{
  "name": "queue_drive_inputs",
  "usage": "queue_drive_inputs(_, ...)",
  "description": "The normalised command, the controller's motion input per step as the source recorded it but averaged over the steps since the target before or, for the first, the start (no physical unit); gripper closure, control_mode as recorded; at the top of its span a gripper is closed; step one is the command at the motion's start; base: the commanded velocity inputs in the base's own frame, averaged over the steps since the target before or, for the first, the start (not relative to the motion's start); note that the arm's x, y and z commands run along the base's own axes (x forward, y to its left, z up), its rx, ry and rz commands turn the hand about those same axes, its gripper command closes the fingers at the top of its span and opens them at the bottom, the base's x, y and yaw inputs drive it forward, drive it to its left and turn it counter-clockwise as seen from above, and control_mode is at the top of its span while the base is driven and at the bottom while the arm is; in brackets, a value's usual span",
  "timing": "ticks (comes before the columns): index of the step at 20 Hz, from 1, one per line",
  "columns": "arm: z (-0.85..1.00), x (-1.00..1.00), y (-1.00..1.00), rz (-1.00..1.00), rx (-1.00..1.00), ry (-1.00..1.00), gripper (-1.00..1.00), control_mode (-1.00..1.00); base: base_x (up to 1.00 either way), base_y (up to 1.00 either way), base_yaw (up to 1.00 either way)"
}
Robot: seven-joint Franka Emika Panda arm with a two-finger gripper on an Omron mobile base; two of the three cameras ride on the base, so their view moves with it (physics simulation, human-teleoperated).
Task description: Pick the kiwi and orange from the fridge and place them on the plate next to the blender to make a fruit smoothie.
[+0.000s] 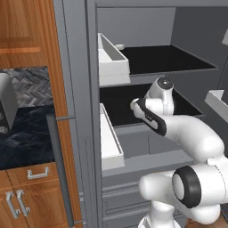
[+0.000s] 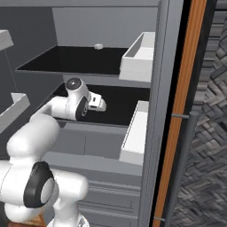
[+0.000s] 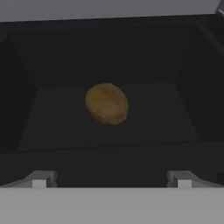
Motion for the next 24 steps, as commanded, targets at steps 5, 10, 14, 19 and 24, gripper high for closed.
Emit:
queue_drive_inputs(5, -0.27, 0.53, 0.03, 0.00, 0.00, 0.00, -1.00, -1.00, 0.00, 0.00, 0.00)
queue_drive_inputs(10, -0.25, 0.49, 0.00, 0.00, 0.00, 0.00, -1.00, -1.00, 0.00, 0.00, 0.00)
queue_drive_inputs(14, -0.20, 0.49, 0.00, 0.00, 0.00, 0.00, -1.00, -1.00, 0.00, 0.00, 0.00)
queue_drive_inputs(19, -0.20, 0.45, 0.00, 0.00, 0.00, 0.03, -1.00, -1.00, 0.00, 0.00, 0.00)
queue_drive_inputs(24, -0.31, 0.30, 0.00, 0.00, 0.00, 0.02, 1.00, -1.00, 0.00, 0.00, 0.00)
